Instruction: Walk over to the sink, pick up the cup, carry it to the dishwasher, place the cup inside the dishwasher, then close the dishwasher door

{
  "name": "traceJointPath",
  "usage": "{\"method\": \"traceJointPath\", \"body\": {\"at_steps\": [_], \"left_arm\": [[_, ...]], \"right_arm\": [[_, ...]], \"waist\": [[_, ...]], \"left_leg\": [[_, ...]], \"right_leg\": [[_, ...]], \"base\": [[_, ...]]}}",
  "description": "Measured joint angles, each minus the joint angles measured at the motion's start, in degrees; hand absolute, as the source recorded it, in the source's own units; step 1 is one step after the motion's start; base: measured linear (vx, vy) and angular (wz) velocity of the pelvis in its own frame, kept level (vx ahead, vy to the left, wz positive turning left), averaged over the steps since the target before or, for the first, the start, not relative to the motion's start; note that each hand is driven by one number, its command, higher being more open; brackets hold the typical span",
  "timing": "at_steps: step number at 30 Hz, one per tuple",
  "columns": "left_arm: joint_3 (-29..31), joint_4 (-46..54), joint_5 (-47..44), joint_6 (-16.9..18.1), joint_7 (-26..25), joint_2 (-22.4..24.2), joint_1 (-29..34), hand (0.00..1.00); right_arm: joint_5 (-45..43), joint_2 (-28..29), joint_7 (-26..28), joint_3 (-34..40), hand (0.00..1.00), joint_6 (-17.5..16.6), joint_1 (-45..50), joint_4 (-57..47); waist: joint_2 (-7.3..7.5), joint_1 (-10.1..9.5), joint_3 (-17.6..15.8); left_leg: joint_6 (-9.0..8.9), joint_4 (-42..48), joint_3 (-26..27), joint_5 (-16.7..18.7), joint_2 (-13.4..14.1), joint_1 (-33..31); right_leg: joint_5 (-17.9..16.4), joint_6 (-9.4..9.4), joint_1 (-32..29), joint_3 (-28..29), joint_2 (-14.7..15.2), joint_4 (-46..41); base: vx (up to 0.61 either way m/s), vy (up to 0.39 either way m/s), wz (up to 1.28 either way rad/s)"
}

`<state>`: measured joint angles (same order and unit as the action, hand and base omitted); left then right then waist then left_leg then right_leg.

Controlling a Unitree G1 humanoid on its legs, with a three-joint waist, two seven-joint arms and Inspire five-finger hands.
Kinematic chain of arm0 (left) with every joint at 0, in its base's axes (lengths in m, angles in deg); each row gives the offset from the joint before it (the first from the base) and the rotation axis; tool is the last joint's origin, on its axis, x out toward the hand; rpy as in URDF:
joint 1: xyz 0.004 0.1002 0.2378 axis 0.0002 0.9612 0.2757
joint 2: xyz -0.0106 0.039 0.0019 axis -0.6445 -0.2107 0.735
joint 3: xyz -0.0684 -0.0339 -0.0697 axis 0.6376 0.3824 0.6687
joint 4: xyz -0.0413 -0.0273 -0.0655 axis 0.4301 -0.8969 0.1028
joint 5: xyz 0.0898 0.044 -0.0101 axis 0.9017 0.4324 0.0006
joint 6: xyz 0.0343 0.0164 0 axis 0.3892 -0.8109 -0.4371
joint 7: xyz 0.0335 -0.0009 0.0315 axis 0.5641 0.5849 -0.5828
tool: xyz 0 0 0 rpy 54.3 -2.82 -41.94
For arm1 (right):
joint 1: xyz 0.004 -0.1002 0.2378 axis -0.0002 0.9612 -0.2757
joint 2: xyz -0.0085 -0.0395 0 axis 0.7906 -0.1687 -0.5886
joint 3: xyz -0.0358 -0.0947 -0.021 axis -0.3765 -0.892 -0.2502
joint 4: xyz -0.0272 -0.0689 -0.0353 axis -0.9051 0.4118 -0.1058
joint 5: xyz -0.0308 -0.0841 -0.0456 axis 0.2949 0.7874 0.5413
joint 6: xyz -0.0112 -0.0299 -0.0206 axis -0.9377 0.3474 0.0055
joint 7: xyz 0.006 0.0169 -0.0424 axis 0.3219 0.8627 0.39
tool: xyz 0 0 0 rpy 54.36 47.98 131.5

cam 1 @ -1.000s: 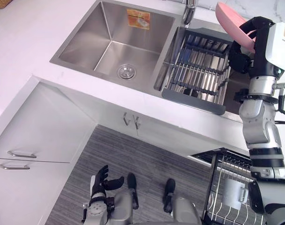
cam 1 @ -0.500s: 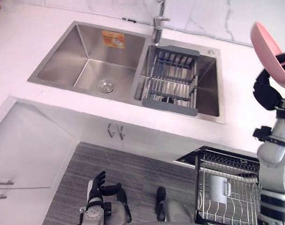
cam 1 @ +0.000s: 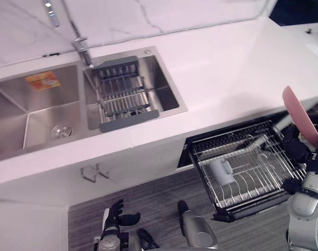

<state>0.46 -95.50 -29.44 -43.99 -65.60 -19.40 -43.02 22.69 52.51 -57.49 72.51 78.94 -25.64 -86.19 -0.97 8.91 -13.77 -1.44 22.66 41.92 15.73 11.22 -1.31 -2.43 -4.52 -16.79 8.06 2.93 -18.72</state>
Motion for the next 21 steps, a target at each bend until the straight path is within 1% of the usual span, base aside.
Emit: {"method": "traceJointPath", "body": {"at_steps": [3, 6, 8, 10, 12, 13, 17, 19, 21], "left_arm": [[-0.1, 0.0, 0.0, 0.1, 0.2, 1.2, -1.2, 0.9], [-0.6, 0.1, 0.0, 0.3, 0.4, 1.6, -2.8, 0.9], [-0.6, 0.2, 0.0, 0.3, 0.4, 1.8, -4.0, 0.9], [-0.6, 0.6, 0.0, 0.3, 0.4, 1.9, -4.7, 0.9], [-0.7, 1.1, 0.0, 0.4, 0.4, 1.9, -5.6, 0.9], [-1.3, 1.2, 0.1, 0.6, 0.4, 1.9, -7.0, 0.9], [-1.6, 1.5, 0.1, 1.0, 0.4, 2.0, -8.8, 0.9], [-1.6, 1.8, 0.1, 1.0, 0.4, 2.4, -9.9, 0.9], [-1.6, 2.2, 0.0, 1.1, 0.4, 2.6, -10.6, 0.9]], "right_arm": [[-2.5, 0.1, 0.7, 0.0, 0.3, 0.0, 0.0, 0.5], [-5.7, 0.1, 2.2, -0.4, 0.3, 0.1, -0.2, 2.6], [-6.6, 0.1, 2.7, -0.8, 0.3, 0.1, -0.6, 4.1], [-7.0, 0.1, 3.5, -1.3, 0.3, 0.4, -1.5, 5.8], [-8.3, -0.3, 3.9, -2.3, 0.3, 0.5, -3.1, 7.4], [-8.4, -0.6, 4.3, -2.6, 0.3, 1.0, -4.5, 8.8], [-10.1, -0.8, 5.0, -4.6, 0.3, 1.2, -8.1, 12.8], [-11.2, -1.1, 5.5, -5.4, 0.3, 1.2, -10.9, 16.3], [-12.4, -1.1, 5.9, -6.3, 0.3, 1.5, -13.0, 19.1]], "waist": [[-0.83, 0.04, -1.1], [-1.01, -0.15, -2.5], [-1.04, -0.22, -3.9], [-1.12, -0.5, -4.4], [-1.29, -0.96, -5.7], [-1.67, -1.52, -6.9], [-2.02, -2.66, -8.7], [-2.35, -3.44, -9.8], [-2.57, -3.97, -10.2]], "left_leg": [[-0.41, 0.2, 3.1, 0.6, 0.1, 0.2], [-0.71, 0.6, 4.6, 0.9, 0.4, 0.1], [-0.73, 0.8, 4.9, 0.9, 0.6, -0.1], [-0.76, 1.1, 5.4, 1.0, 0.8, -1.1], [-0.71, 1.7, 6.1, 1.1, 1.1, -1.8], [-0.53, 2.2, 6.1, 1.2, 1.4, -2.8], [-0.82, 2.8, 6.1, 1.5, 2.0, -4.2], [-0.32, 3.1, 6.1, 1.2, 2.3, -4.7], [-0.32, 3.2, 6.0, 1.2, 2.3, -5.6]], "right_leg": [[1.3, -0.05, -1.4, 0.9, 0.0, 0.2], [1.9, 0.02, -2.2, 1.0, 0.0, 0.2], [2.2, 0.16, -2.5, 0.9, 0.0, 0.2], [2.4, 0.1, -3.6, 0.8, 0.1, 0.1], [3.4, 0.46, -4.7, 0.8, 0.1, 0.0], [3.9, 0.01, -5.6, 0.5, 0.1, 0.0], [4.1, 0.21, -7.2, -0.3, 0.1, -0.2], [4.2, 0.19, -7.7, -0.4, 0.1, -0.2], [4.2, 0.19, -8.5, -0.5, 0.1, -0.3]], "base": [[0.0, 0.051, -0.53], [0.0, 0.034, -0.24], [0.02, 0.014, -0.09], [0.02, 0.011, -0.12], [0.04, 0.011, -0.14], [0.02, 0.006, -0.05], [0.04, -0.012, 0.0], [0.07, -0.024, 0.02], [0.02, -0.01, 0.01]]}}
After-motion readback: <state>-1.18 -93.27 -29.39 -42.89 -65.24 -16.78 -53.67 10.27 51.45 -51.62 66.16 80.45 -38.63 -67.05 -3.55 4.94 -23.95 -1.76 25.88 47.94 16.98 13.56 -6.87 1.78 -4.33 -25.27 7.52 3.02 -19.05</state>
